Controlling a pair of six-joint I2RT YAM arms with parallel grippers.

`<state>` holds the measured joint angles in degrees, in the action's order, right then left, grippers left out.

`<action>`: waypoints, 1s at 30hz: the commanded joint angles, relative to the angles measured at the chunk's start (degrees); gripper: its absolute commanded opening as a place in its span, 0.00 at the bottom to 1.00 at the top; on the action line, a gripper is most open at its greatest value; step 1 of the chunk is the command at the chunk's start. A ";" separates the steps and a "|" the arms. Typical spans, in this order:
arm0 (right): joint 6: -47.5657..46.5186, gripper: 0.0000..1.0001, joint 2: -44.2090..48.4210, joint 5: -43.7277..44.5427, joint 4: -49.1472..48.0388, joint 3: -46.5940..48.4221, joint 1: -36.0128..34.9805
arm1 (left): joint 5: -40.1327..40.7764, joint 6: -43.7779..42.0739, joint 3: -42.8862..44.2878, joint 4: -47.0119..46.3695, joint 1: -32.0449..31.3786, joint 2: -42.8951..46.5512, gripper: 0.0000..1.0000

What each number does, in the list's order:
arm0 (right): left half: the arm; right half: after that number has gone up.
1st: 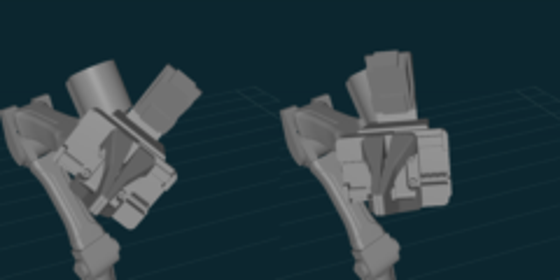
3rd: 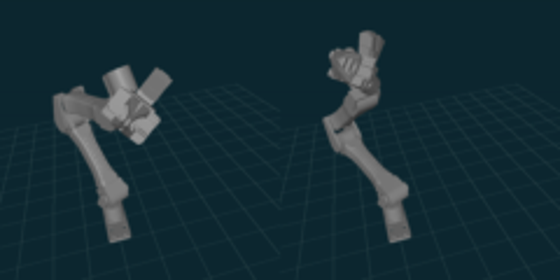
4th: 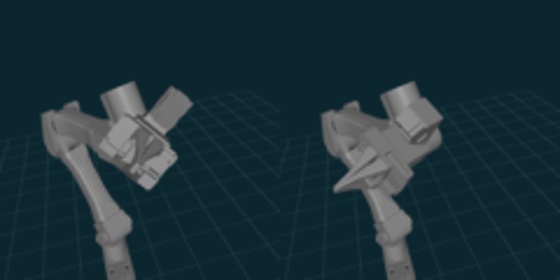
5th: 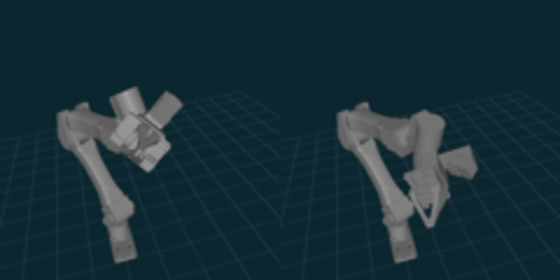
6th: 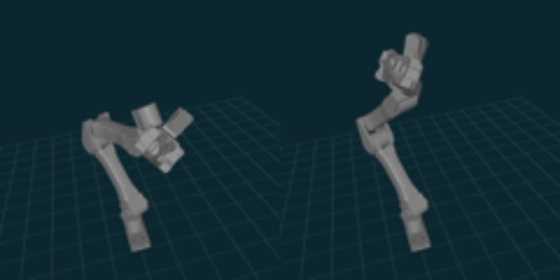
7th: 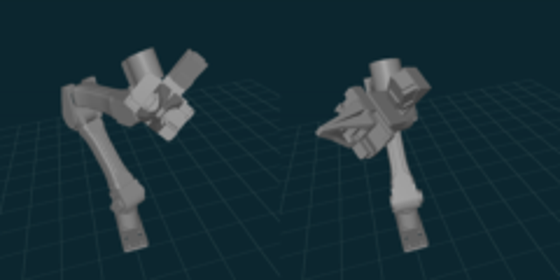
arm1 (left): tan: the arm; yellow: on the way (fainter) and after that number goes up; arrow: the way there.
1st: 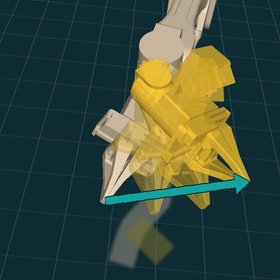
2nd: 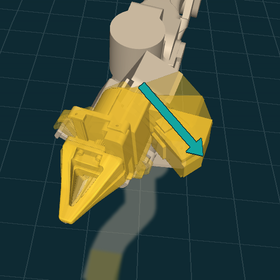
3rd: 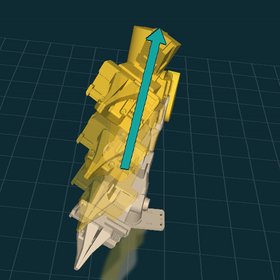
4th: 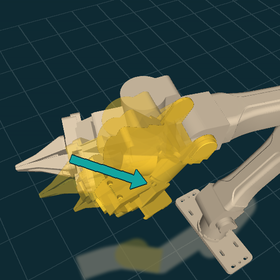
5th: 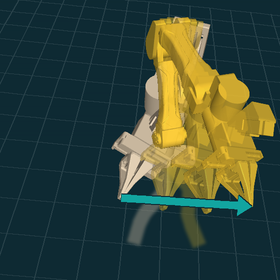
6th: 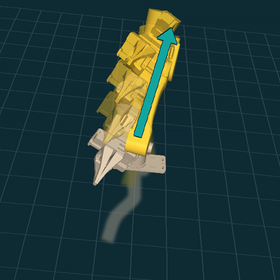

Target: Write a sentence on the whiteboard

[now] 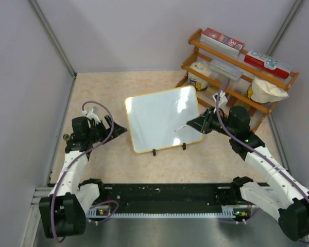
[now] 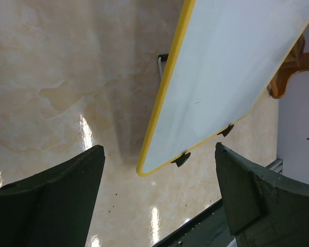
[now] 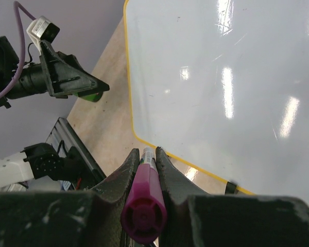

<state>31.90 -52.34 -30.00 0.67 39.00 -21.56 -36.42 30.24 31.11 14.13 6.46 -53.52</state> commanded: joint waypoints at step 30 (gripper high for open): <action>0.53 0.00 0.75 -3.49 -2.87 0.72 0.64 | -20.01 0.01 5.97 -42.88 -9.00 -30.94 0.78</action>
<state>32.64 -53.23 -33.06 -0.93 38.96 -21.56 -54.19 32.05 34.13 -23.53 0.95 -82.59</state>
